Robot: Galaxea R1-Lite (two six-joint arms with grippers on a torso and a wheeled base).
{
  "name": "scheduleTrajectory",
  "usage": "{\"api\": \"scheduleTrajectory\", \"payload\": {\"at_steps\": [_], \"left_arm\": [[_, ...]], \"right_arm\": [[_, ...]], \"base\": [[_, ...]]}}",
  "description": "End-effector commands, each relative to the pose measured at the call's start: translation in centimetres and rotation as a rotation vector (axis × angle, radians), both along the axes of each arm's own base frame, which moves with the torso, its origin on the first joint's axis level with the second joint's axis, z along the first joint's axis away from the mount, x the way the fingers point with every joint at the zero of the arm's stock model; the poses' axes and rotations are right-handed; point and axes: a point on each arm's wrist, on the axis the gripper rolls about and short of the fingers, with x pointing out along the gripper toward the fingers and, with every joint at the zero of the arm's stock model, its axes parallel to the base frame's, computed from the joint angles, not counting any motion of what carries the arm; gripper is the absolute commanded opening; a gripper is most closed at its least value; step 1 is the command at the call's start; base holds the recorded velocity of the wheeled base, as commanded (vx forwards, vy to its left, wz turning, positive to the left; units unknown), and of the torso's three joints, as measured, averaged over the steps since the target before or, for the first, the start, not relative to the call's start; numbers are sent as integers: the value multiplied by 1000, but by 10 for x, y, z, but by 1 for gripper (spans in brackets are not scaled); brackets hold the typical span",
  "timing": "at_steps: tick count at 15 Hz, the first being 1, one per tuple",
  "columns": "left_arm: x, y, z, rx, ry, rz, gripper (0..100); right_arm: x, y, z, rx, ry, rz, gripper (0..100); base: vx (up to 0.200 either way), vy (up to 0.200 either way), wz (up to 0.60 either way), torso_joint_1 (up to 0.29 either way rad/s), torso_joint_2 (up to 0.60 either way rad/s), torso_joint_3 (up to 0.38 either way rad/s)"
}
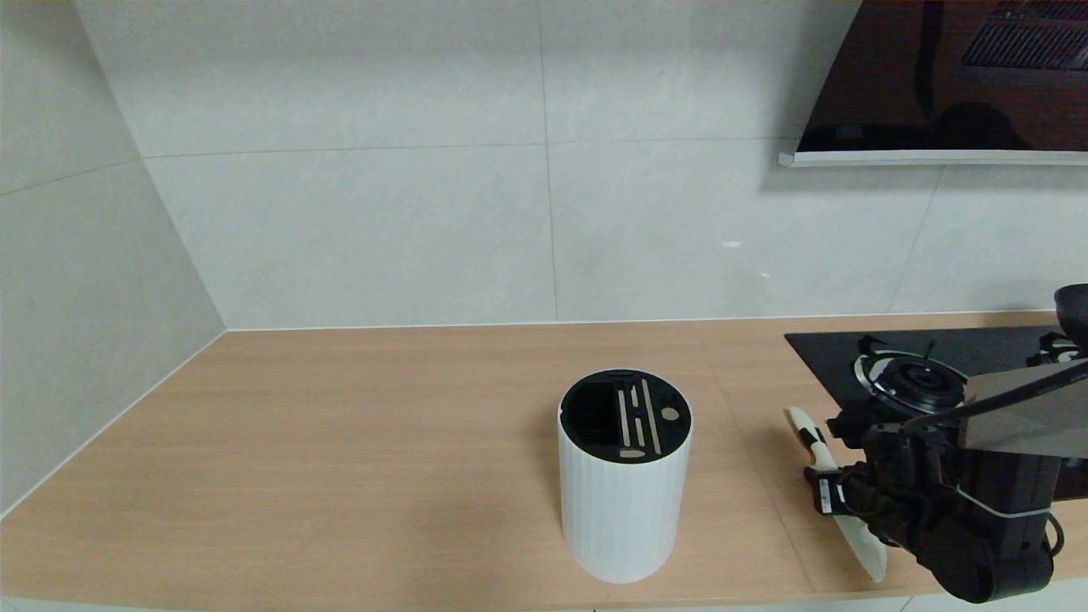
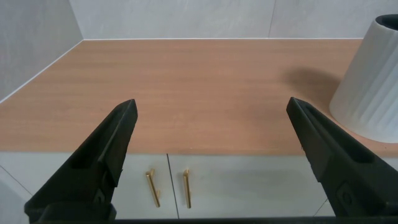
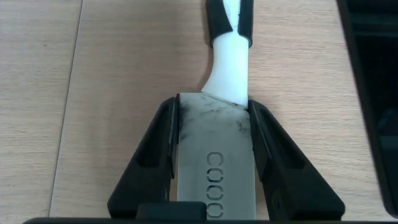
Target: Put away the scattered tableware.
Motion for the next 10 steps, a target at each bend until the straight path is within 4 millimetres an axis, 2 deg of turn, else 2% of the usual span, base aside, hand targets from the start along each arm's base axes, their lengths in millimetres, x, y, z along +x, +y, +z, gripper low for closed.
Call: {"api": "scheduleTrajectory", "payload": {"at_steps": [1,2,6,10], "left_arm": [[0,0,0,-1,-1,0,100],[0,0,0,-1,-1,0,100],[0,0,0,-1,-1,0,100],[0,0,1,1,-8,0,100]], "right_arm": [[0,0,9,4,-26,0,0],[-1,0,13,4,-34,0,0],[-16,0,57,16,-131,15,0],[-34,12,99,34,-239,62,0]], "base": [[0,0,0,0,0,0],[0,0,0,0,0,0],[0,0,0,0,0,0],[0,0,0,0,0,0]]}}
